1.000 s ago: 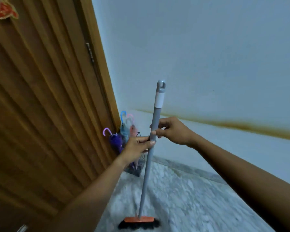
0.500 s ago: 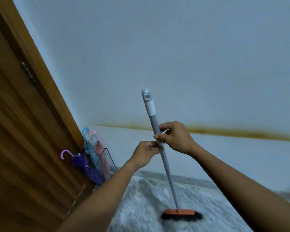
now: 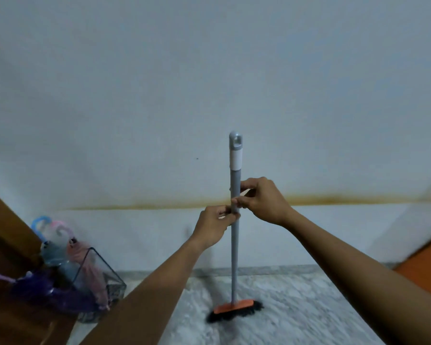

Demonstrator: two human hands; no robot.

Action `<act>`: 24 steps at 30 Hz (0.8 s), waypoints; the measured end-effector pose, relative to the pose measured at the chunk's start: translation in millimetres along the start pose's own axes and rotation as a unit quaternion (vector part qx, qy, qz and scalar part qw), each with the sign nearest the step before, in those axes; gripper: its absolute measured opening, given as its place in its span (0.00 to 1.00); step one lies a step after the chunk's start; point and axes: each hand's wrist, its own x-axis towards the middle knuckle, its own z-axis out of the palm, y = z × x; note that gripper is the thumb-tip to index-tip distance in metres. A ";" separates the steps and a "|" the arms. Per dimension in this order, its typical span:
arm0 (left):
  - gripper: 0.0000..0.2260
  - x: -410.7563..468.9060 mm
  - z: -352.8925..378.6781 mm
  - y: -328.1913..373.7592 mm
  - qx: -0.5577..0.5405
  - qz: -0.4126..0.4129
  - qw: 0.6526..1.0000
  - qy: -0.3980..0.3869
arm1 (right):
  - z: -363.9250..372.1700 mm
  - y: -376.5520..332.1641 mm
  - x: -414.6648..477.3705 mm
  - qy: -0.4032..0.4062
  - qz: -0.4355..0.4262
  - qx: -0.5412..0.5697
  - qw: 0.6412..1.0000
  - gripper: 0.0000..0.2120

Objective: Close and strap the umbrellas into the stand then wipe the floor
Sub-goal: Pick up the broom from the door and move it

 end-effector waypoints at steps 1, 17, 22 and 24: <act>0.04 13.4 -0.5 -4.9 -0.001 -0.001 1.000 -0.005 | 0.3 6.1 10.5 0.001 0.006 -0.005 1.000 0.05; 0.08 164.4 -23.8 -32.5 -0.007 -0.034 0.998 -0.051 | 8.6 59.2 144.5 0.019 0.076 -0.011 0.997 0.03; 0.09 189.9 -32.5 -38.5 -0.005 -0.056 0.997 -0.059 | 12.5 65.3 168.9 0.029 0.101 0.008 0.994 0.02; 0.08 196.7 -32.8 -39.9 -0.011 -0.060 0.997 -0.052 | 14.2 68.2 177.0 0.030 0.102 0.001 0.994 0.04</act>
